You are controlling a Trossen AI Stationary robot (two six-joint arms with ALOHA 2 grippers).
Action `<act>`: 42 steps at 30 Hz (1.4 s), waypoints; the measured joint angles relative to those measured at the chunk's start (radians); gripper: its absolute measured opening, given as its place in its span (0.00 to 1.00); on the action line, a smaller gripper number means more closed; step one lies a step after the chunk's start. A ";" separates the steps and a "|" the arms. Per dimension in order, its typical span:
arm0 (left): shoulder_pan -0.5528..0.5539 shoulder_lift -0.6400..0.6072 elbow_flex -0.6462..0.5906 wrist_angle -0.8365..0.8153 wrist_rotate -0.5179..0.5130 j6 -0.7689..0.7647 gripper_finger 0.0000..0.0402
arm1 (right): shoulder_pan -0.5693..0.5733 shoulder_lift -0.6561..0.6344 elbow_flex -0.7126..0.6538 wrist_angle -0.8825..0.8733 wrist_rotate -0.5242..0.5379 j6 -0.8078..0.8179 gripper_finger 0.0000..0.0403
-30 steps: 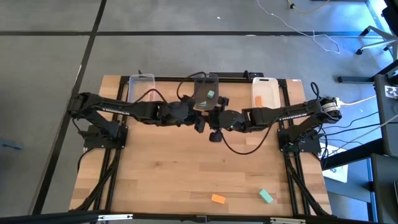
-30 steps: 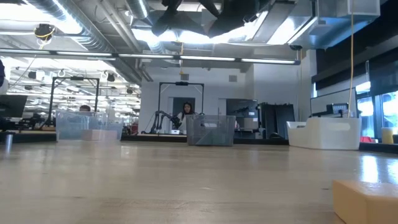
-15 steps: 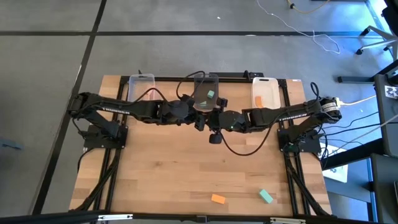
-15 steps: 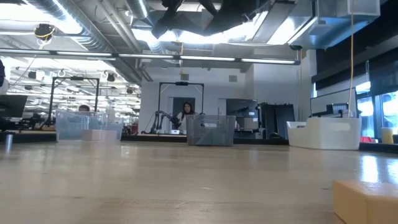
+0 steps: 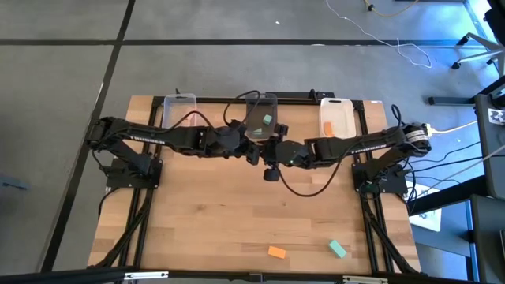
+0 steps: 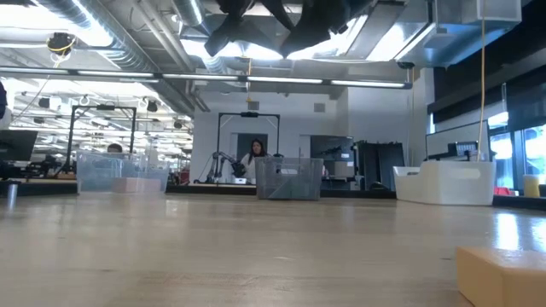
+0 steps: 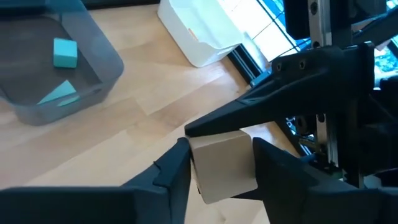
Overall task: Sort & place blocks by color
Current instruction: Put the light brown block into the transparent bin
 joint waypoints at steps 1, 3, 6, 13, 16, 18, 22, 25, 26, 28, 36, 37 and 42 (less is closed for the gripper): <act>0.000 0.000 0.000 -0.005 0.000 -0.003 0.35 | 0.000 0.001 0.000 -0.002 0.000 0.000 0.33; 0.000 0.000 0.000 -0.013 0.000 -0.011 0.31 | 0.000 0.003 0.000 -0.001 0.002 0.000 0.33; 0.000 -0.001 0.001 -0.022 0.001 -0.011 0.30 | 0.000 0.004 0.000 0.001 0.002 -0.002 0.33; -0.001 -0.001 0.001 -0.035 0.011 0.026 0.30 | 0.000 0.004 0.000 0.008 -0.021 0.001 0.44; -0.001 0.000 -0.001 -0.044 0.011 0.028 0.30 | 0.002 0.003 0.000 0.009 -0.021 0.001 0.48; -0.001 0.000 -0.001 -0.045 0.011 0.027 0.30 | 0.001 0.003 0.000 0.008 -0.022 0.000 0.48; -0.001 0.000 -0.001 -0.069 0.006 0.022 0.30 | 0.000 -0.002 0.000 0.007 -0.022 0.000 0.49; 0.000 0.000 -0.001 -0.090 0.003 0.021 0.30 | 0.001 -0.013 0.000 0.007 -0.022 0.003 0.49; 0.000 0.000 -0.001 -0.096 0.003 0.021 0.30 | 0.001 -0.018 0.000 0.007 -0.021 0.003 0.49; 0.000 0.000 -0.001 -0.100 -0.004 0.034 0.30 | 0.004 -0.031 0.000 0.002 -0.022 0.003 0.49; 0.035 -0.040 -0.003 -0.207 -0.010 0.043 0.30 | 0.040 -0.110 0.002 -0.011 -0.010 0.004 0.49; 0.044 -0.049 -0.001 -0.221 -0.017 0.043 0.30 | 0.047 -0.121 0.002 -0.015 -0.011 0.004 0.49; 0.095 -0.113 0.000 -0.348 -0.039 0.058 0.30 | 0.073 -0.179 0.002 -0.036 -0.010 0.014 0.50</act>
